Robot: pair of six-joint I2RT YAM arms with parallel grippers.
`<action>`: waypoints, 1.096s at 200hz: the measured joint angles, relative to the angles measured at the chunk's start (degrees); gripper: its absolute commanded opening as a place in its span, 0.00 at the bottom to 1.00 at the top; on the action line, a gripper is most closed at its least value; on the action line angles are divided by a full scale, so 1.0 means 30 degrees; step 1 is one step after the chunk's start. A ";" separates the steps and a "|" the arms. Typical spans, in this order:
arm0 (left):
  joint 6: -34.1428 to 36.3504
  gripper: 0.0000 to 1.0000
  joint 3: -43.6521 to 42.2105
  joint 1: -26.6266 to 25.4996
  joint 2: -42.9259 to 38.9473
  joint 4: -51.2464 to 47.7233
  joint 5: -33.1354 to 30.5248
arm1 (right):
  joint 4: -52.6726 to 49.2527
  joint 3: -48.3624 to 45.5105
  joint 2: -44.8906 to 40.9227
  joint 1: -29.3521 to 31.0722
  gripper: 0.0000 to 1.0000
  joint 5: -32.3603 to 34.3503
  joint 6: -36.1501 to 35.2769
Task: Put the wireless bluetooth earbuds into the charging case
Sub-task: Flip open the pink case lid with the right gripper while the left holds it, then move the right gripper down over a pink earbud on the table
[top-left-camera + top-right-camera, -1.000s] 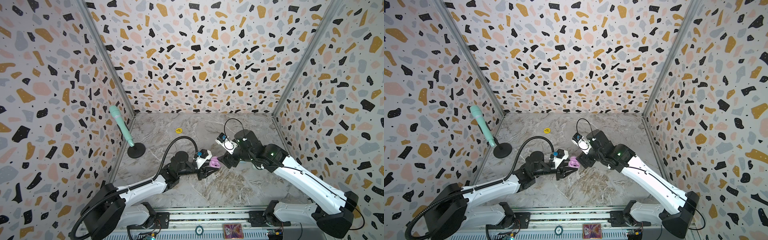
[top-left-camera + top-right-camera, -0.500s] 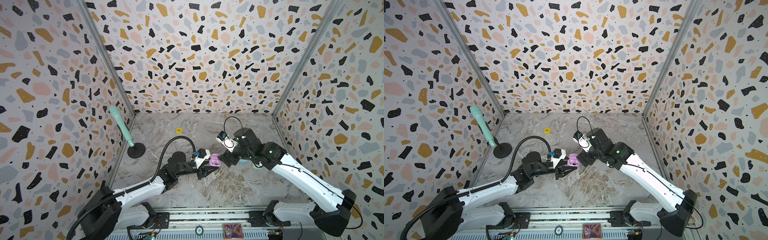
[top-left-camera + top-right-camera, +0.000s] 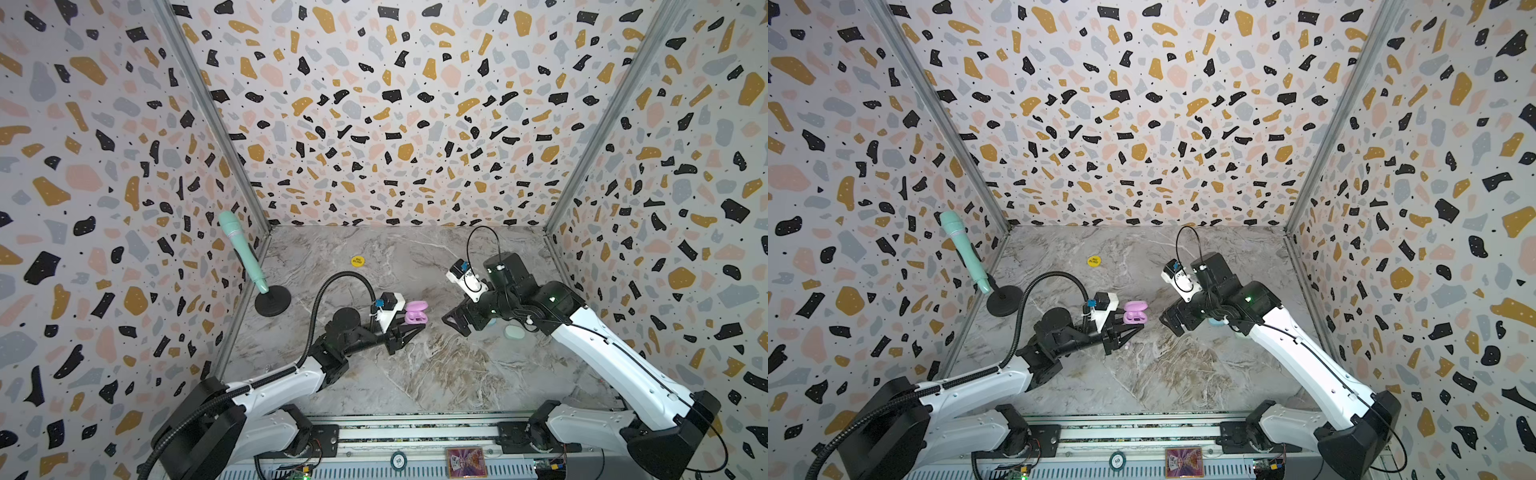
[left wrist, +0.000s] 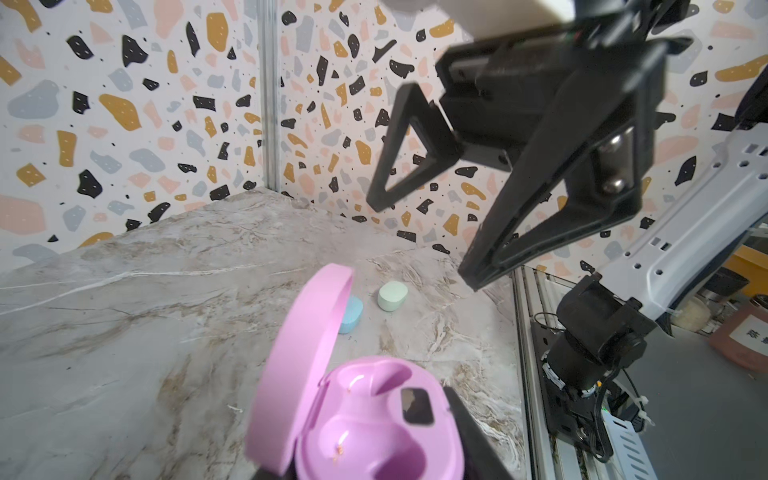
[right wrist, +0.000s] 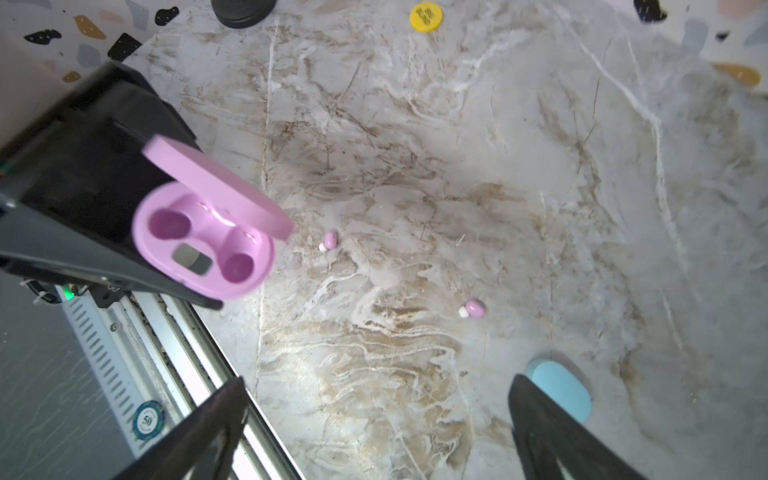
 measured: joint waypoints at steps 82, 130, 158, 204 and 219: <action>-0.0262 0.10 -0.0087 0.0357 -0.0095 0.0525 -0.0634 | 0.2302 -0.4248 0.1807 -0.1173 0.91 0.1217 0.8896; -0.0350 0.09 -0.0474 0.0452 -0.0051 0.1013 -0.0743 | 0.5370 -0.6309 0.4408 -0.1515 0.81 0.1209 1.3187; -0.0350 0.09 -0.0539 0.0525 -0.0051 0.1260 -0.0736 | 0.6958 -0.6309 0.6003 -0.1683 0.78 0.1064 1.4280; -0.0350 0.09 -0.0561 0.0627 -0.0051 0.1268 -0.0743 | 0.8451 -0.6113 0.7927 -0.2135 0.76 0.0765 1.4885; -0.0350 0.08 -0.0590 0.0656 -0.0051 0.1268 -0.0743 | 0.8852 -0.5974 0.8408 -0.2302 0.75 0.0685 1.4906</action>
